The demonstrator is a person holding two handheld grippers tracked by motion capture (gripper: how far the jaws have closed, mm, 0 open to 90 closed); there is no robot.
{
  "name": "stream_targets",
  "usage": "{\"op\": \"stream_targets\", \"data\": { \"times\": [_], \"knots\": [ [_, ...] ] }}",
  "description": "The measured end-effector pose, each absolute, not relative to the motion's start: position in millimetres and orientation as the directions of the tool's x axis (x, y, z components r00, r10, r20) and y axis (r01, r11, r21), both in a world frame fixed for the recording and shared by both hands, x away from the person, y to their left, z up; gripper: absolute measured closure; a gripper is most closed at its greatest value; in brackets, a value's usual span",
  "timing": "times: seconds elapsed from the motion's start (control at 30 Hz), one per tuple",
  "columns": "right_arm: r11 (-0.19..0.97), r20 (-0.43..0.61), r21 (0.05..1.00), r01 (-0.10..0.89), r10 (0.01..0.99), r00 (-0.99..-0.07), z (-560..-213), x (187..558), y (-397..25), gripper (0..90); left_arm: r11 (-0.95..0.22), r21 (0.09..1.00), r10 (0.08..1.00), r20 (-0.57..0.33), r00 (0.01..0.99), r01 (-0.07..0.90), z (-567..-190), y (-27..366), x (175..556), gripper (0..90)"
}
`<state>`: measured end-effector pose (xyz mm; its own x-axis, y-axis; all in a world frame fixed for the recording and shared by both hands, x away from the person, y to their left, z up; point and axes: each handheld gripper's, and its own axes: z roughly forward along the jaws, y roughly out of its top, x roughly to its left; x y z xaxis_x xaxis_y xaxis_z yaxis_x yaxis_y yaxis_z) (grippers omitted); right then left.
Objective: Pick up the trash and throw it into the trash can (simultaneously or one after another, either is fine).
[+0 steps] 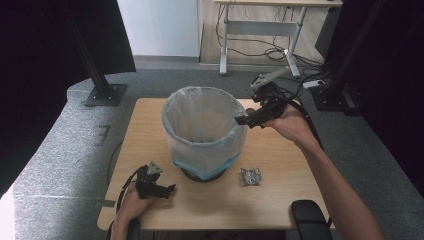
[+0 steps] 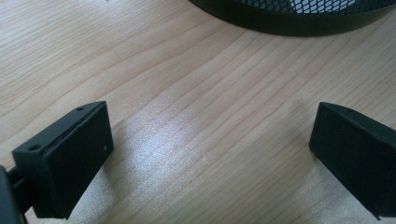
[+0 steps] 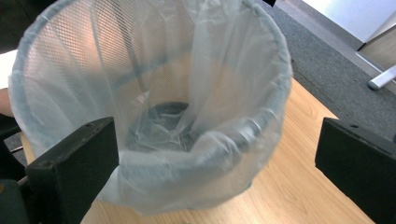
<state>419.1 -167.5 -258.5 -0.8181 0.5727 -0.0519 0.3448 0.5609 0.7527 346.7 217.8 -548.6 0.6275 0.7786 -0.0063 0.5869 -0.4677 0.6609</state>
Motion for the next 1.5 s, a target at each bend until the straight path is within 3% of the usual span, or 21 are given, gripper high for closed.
{"op": "stream_targets", "data": {
  "times": [0.63,1.5],
  "knots": [
    [0.529,-0.07,0.771,0.355,0.624,-0.778,-276,408,-217,0.0,-0.468,0.661,0.779,-0.006,0.628,0.587,-549,218,347,0.0],
    [0.507,-0.062,0.78,0.367,0.646,-0.761,-344,398,-255,0.0,-0.469,0.66,0.779,-0.006,0.627,0.588,-548,218,347,0.0]
  ]
}}
